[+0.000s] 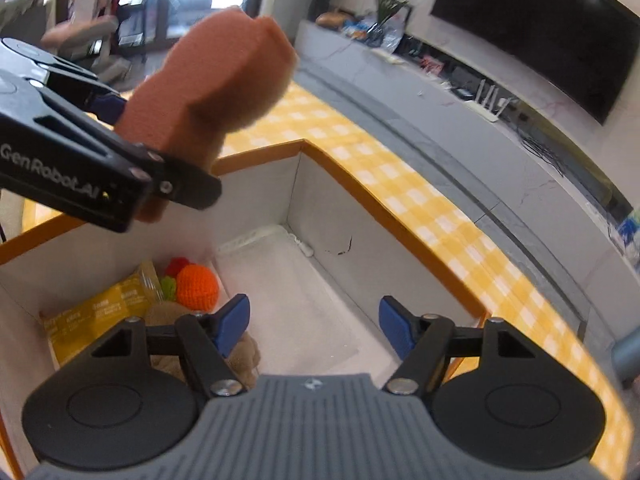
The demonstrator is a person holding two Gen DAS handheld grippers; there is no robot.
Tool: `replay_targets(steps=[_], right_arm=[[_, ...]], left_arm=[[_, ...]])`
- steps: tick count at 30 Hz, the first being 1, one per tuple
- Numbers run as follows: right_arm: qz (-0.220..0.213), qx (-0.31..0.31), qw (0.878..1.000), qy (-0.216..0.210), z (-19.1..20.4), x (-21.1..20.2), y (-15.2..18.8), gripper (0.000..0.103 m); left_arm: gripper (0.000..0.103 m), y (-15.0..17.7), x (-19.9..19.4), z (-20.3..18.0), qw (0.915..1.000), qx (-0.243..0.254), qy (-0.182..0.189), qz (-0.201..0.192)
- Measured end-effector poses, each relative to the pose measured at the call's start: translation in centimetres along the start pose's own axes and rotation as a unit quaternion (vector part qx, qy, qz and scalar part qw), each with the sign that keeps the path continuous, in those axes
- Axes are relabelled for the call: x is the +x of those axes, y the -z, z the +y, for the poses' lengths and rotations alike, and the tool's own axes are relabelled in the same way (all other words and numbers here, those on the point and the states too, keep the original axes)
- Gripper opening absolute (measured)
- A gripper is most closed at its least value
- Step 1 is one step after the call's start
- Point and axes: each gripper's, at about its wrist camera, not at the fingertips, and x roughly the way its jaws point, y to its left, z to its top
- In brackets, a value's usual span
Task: Organize soft objects
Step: 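Carry the sponge bear over the box and open the left tool to drop it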
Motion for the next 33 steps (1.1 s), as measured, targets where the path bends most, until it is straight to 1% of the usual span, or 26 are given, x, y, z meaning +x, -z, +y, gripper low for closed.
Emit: replay_targets(steps=[3,4,6,8,10,12,14,16,18,20,21,22,23,24,26,27,29,30,31,32,33], right_arm=[[-0.021,0.043,0.999,-0.008,-0.2,-0.2,1.3,0.071],[-0.026,0.049,0.998,-0.013,-0.2,-0.2,1.6,0.071],[-0.035,0.041,0.998,-0.013,-0.2,-0.6,1.7,0.071],[-0.046,0.026,0.999,0.000,-0.2,-1.2,1.8,0.071],[-0.052,0.032,0.998,0.015,-0.6,-1.6,2.1,0.071],[-0.061,0.047,0.997,0.016,-1.2,-2.0,2.6,0.071],[-0.069,0.057,0.996,0.006,-1.8,-2.2,3.1,0.071],[-0.068,0.059,0.996,0.004,-2.1,-2.1,3.2,0.071],[-0.070,0.059,0.996,0.011,-2.4,-2.0,3.2,0.071],[-0.072,0.066,0.995,0.007,-2.7,-1.8,3.1,0.071],[-0.073,0.069,0.995,0.004,-2.8,-1.7,3.1,0.071],[-0.074,0.069,0.995,0.002,-2.8,-1.5,3.1,0.070],[-0.073,0.068,0.995,0.003,-2.8,-1.4,3.2,0.070],[-0.074,0.065,0.995,0.006,-2.7,-1.3,3.2,0.069],[-0.077,0.062,0.995,0.027,-2.8,-1.2,3.3,0.069],[-0.076,0.067,0.994,0.030,-2.9,-1.1,3.3,0.067],[-0.081,0.083,0.993,0.023,-3.2,-1.2,3.3,0.067],[-0.083,0.087,0.993,0.020,-3.4,-1.3,3.3,0.067],[-0.084,0.088,0.992,0.017,-3.4,-1.3,3.3,0.067],[-0.083,0.087,0.993,0.016,-3.4,-1.3,3.3,0.067],[-0.081,0.085,0.993,0.016,-3.6,-1.3,3.4,0.066]], left_arm=[[0.085,0.0,0.9,-1.3,0.9986,0.050,-0.009,0.014],[0.085,0.0,1.4,-1.7,0.9975,0.067,-0.009,0.020],[0.085,0.0,2.4,-2.4,0.9932,0.113,-0.009,0.028],[0.085,0.1,3.4,-2.9,0.9854,0.167,-0.011,0.030],[0.085,0.1,4.2,-3.3,0.9774,0.208,-0.015,0.036],[0.085,0.2,4.9,-3.9,0.9678,0.247,0.001,0.049],[0.085,0.3,5.4,-4.7,0.9526,0.297,0.019,0.061],[0.085,0.6,6.1,-5.6,0.9334,0.350,0.033,0.073],[0.085,1.1,6.7,-6.6,0.9159,0.393,0.032,0.074],[0.085,1.4,7.4,-7.4,0.9013,0.425,0.031,0.078],[0.085,1.5,7.8,-7.7,0.8956,0.435,0.034,0.086],[0.085,1.7,8.1,-8.1,0.8894,0.445,0.042,0.094],[0.085,1.9,8.4,-8.5,0.8811,0.459,0.050,0.103],[0.085,1.9,8.5,-8.3,0.8701,0.476,0.056,0.114],[0.085,2.2,8.9,-8.7,0.8446,0.515,0.065,0.132],[0.085,2.5,9.2,-9.0,0.8317,0.533,0.066,0.140],[0.085,3.0,9.4,-9.1,0.8078,0.565,0.071,0.151],[0.085,3.2,9.6,-9.0,0.7987,0.577,0.075,0.154],[0.085,3.3,9.7,-9.0,0.7911,0.586,0.075,0.157],[0.085,3.4,10.0,-8.9,0.7860,0.593,0.070,0.158],[0.085,3.4,10.3,-8.8,0.7830,0.597,0.069,0.160]])
